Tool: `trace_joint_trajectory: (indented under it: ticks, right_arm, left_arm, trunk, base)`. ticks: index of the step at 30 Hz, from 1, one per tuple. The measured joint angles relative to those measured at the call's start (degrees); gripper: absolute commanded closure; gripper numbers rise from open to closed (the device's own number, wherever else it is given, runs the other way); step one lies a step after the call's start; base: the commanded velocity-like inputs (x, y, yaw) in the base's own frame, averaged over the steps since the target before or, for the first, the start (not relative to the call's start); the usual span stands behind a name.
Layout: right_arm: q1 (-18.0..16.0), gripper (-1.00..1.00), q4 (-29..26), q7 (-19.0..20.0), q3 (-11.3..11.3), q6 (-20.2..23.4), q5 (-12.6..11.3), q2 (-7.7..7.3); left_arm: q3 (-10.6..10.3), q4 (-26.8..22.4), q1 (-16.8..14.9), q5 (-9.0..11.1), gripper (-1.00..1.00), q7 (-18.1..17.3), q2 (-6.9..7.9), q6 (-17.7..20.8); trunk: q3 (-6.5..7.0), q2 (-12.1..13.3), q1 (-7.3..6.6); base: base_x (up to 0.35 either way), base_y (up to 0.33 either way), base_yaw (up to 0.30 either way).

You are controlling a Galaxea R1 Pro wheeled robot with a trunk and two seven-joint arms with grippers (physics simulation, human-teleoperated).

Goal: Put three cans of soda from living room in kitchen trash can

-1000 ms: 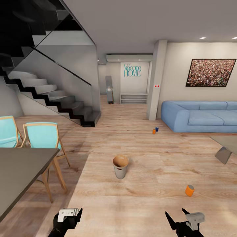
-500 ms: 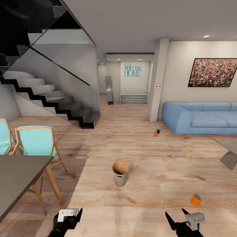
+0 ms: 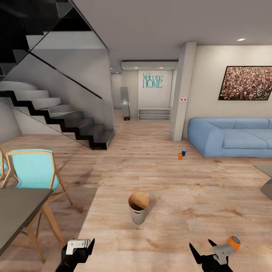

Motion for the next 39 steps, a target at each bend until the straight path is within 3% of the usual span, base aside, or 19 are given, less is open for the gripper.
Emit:
trace_joint_trajectory:
  ticks: [39]
  right_arm:
    - [0.00, -1.00, 0.07, 0.01, 0.13, 0.00, 0.09, 0.00]
  left_arm:
    - [0.18, -0.06, 0.00, 0.00, -1.00, 0.00, 0.00, 0.00]
  trunk:
    - [0.00, 0.00, 0.00]
  base:
    - [0.306, 0.000, 0.000]
